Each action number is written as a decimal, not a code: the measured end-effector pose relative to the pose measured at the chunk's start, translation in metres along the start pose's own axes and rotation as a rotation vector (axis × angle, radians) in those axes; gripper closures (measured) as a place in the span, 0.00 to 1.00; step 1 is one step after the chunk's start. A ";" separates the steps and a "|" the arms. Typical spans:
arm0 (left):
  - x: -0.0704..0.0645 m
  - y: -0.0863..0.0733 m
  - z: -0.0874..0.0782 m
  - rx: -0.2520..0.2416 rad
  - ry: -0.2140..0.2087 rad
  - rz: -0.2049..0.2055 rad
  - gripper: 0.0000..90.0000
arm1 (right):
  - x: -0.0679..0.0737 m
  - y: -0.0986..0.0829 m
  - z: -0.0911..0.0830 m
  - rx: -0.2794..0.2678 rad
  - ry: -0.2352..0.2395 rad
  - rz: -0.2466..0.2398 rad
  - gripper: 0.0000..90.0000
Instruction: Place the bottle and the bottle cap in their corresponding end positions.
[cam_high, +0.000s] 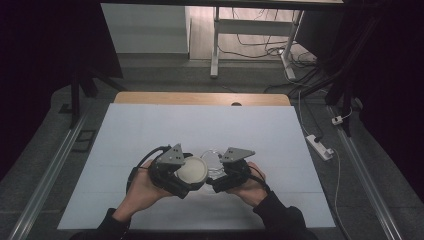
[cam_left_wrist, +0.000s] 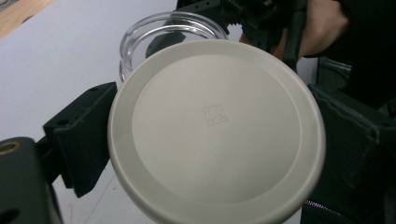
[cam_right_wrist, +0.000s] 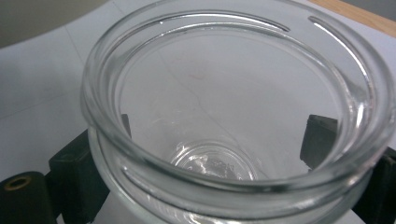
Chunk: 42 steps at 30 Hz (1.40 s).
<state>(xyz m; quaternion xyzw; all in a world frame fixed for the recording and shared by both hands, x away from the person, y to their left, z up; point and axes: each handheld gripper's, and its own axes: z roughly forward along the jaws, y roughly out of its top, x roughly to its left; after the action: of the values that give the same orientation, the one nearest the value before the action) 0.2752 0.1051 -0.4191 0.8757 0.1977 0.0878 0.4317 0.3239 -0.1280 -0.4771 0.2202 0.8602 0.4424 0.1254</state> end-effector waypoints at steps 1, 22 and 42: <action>0.000 -0.001 0.000 -0.005 -0.007 0.002 0.09 | -0.001 0.000 0.000 -0.002 -0.003 0.002 0.07; -0.007 -0.017 0.009 -0.001 -0.035 0.031 0.09 | -0.019 0.008 -0.002 -0.029 -0.050 0.038 0.07; -0.012 -0.033 0.031 0.000 -0.039 0.046 0.09 | -0.033 0.021 0.017 -0.026 -0.078 0.068 0.07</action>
<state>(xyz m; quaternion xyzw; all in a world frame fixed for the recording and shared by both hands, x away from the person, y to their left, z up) 0.2658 0.0961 -0.4634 0.8814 0.1693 0.0807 0.4335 0.3654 -0.1220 -0.4692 0.2645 0.8410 0.4487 0.1466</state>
